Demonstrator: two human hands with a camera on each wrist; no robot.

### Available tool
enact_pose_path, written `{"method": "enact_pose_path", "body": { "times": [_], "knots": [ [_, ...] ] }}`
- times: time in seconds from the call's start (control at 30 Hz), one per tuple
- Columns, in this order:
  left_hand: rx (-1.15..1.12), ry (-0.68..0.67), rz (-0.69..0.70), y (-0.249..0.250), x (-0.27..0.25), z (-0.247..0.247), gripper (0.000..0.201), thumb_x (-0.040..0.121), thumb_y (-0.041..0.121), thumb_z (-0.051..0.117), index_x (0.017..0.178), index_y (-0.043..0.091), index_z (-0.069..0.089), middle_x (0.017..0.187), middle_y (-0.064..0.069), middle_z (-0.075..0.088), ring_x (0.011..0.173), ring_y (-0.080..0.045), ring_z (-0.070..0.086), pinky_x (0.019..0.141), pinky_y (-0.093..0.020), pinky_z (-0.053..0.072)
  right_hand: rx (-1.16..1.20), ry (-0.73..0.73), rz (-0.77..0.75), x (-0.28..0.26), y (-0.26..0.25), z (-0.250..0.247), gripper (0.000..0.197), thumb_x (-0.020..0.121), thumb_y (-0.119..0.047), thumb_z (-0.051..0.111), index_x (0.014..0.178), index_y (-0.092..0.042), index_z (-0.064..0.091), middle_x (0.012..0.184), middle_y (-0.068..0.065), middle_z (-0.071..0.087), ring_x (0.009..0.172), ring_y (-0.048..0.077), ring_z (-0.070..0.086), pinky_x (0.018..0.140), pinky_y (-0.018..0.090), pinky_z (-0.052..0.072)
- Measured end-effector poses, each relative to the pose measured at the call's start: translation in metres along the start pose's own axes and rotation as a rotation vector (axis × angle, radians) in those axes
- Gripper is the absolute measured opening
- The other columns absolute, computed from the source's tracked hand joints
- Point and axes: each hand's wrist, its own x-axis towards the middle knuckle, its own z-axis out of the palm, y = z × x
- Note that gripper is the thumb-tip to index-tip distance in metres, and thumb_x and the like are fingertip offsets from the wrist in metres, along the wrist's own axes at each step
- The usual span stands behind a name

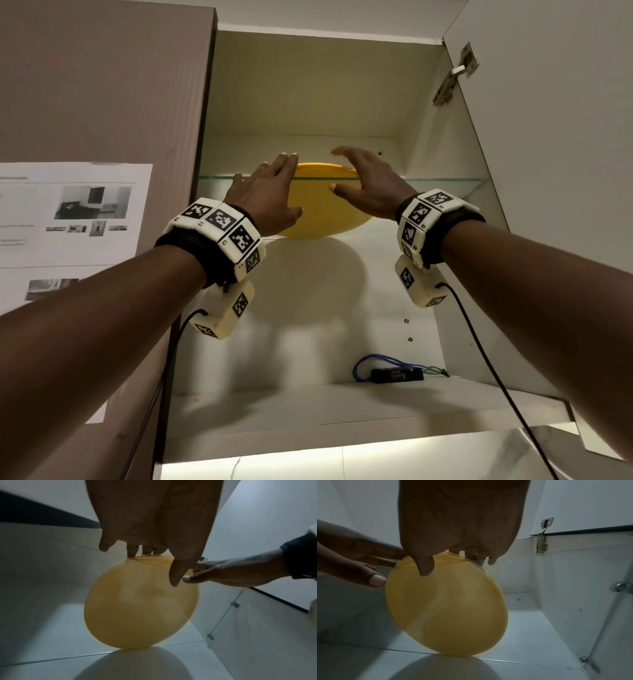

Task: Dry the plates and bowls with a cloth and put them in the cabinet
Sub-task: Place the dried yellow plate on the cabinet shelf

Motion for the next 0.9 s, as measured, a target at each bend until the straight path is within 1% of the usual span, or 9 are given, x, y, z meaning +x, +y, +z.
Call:
{"method": "enact_pose_path", "body": {
  "times": [0.17,0.23,0.33,0.43,0.53,0.63,0.7,0.8,0.9],
  "knots": [
    [0.044,-0.102,-0.063,0.005,0.003,0.007,0.102,0.092,0.047,0.063,0.156,0.026,-0.014,0.166,0.002,-0.014,0.153,-0.028,-0.003,0.114,-0.070,-0.001,-0.168,-0.084,0.074,0.004,0.000,0.008,0.075,0.090,-0.053,0.060,0.149,-0.020,0.028,0.147,0.011,0.046,0.132,0.031,0.044,0.113,0.046,0.030],
    [0.067,-0.108,-0.078,0.007,0.005,0.006,0.103,0.092,0.047,0.063,0.156,0.027,-0.014,0.166,0.003,-0.014,0.153,-0.029,-0.003,0.112,-0.073,-0.004,-0.185,-0.114,0.113,0.008,-0.002,0.007,0.084,0.086,-0.054,0.065,0.151,-0.020,0.025,0.149,0.010,0.044,0.134,0.031,0.042,0.114,0.045,0.028],
    [0.032,-0.128,-0.097,0.011,0.005,0.001,0.103,0.091,0.046,0.065,0.157,0.026,-0.011,0.166,0.002,-0.011,0.153,-0.028,-0.002,0.112,-0.073,-0.004,-0.159,-0.145,0.162,0.008,-0.006,0.005,0.101,0.079,-0.050,0.075,0.154,-0.020,0.015,0.157,0.009,0.033,0.142,0.032,0.033,0.117,0.048,0.025],
    [-0.046,-0.125,-0.119,0.011,-0.001,-0.002,0.106,0.089,0.042,0.069,0.157,0.025,-0.011,0.166,0.002,-0.012,0.154,-0.026,-0.002,0.114,-0.071,-0.001,0.005,-0.084,0.169,-0.002,-0.007,-0.001,0.109,0.074,-0.035,0.084,0.155,-0.019,0.012,0.159,0.009,0.027,0.144,0.031,0.029,0.116,0.047,0.029],
    [-0.104,0.009,-0.090,0.013,-0.018,-0.002,0.097,0.090,0.039,0.068,0.158,0.023,0.001,0.167,-0.002,-0.003,0.153,-0.026,0.007,0.117,-0.066,0.007,0.100,0.023,0.149,-0.025,-0.009,-0.009,0.103,0.074,-0.027,0.085,0.153,-0.018,0.019,0.158,0.008,0.029,0.143,0.027,0.031,0.113,0.035,0.030],
    [-0.141,0.184,0.003,0.016,-0.047,0.003,0.076,0.090,0.037,0.065,0.153,0.019,0.026,0.163,-0.007,0.019,0.146,-0.028,0.028,0.114,-0.061,0.026,0.118,0.129,0.108,-0.063,-0.017,-0.013,0.082,0.079,-0.024,0.078,0.146,-0.017,0.031,0.149,0.007,0.039,0.134,0.025,0.039,0.099,0.023,0.031],
    [-0.127,0.203,0.050,0.020,-0.074,0.007,0.065,0.088,0.037,0.064,0.146,0.020,0.038,0.160,-0.008,0.028,0.141,-0.031,0.036,0.108,-0.057,0.035,0.112,0.147,0.089,-0.093,-0.026,-0.013,0.070,0.082,-0.024,0.072,0.141,-0.016,0.036,0.144,0.007,0.043,0.129,0.025,0.043,0.093,0.021,0.030],
    [-0.154,0.186,0.075,0.026,-0.117,0.011,0.052,0.088,0.037,0.063,0.136,0.021,0.049,0.156,-0.007,0.035,0.135,-0.033,0.043,0.099,-0.051,0.044,0.109,0.165,0.068,-0.136,-0.036,-0.012,0.058,0.085,-0.024,0.066,0.136,-0.012,0.042,0.140,0.007,0.046,0.126,0.021,0.044,0.095,0.018,0.029],
    [-0.257,0.166,0.081,0.033,-0.167,0.017,0.043,0.089,0.038,0.058,0.128,0.021,0.056,0.143,-0.004,0.048,0.123,-0.029,0.053,0.090,-0.049,0.050,0.090,0.134,0.107,-0.176,-0.044,-0.008,0.049,0.086,-0.023,0.062,0.131,-0.010,0.047,0.135,0.007,0.049,0.121,0.015,0.044,0.087,0.003,0.023]
  ]
}}
